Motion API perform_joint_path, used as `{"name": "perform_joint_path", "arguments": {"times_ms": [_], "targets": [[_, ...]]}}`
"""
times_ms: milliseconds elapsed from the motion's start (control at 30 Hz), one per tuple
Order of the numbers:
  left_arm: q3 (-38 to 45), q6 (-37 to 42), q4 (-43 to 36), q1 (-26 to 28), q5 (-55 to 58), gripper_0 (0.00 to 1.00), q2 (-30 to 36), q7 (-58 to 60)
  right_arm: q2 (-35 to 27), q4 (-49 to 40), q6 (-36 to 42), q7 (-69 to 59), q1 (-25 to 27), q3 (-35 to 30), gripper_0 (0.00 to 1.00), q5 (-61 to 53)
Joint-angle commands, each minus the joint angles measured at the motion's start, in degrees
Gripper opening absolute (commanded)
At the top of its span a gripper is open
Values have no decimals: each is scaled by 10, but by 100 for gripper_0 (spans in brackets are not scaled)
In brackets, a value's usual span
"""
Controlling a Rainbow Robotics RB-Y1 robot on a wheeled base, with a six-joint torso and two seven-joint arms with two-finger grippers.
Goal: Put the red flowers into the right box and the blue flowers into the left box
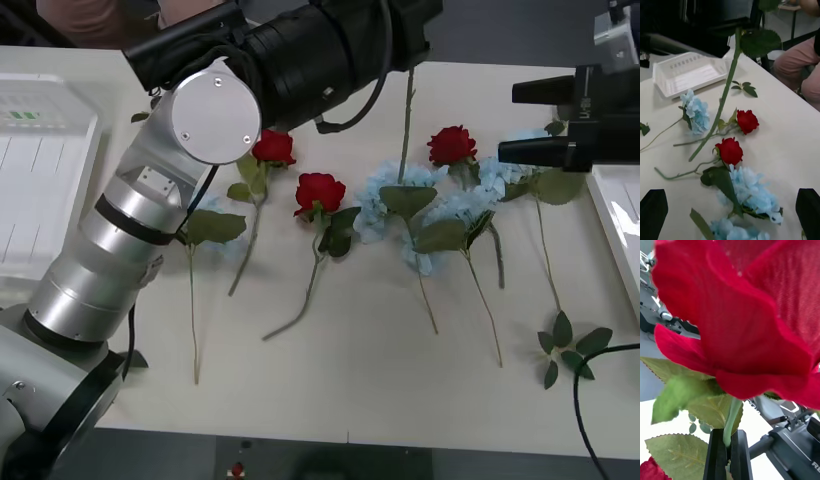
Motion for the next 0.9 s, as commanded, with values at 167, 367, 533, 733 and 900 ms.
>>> {"name": "perform_joint_path", "arguments": {"times_ms": [167, 367, 533, 733, 900], "targets": [[6, -5, -10, -19, 3, 0, -1, 17, 35, 41, -43, -16, -66, 32, 100, 26], [6, -5, -10, -19, 3, 0, -1, 17, 50, 75, -81, -16, -92, 63, 100, 31], [6, -5, -10, -19, 3, 0, -1, 17, 60, 100, -103, -14, -106, 86, 100, 31], [6, -5, -10, -19, 3, 0, -1, 17, 63, 100, -129, -22, -106, 115, 27, 31], [6, -5, -10, -19, 3, 0, -1, 17, 66, 100, -127, -30, -106, 117, 2, 31]]}}
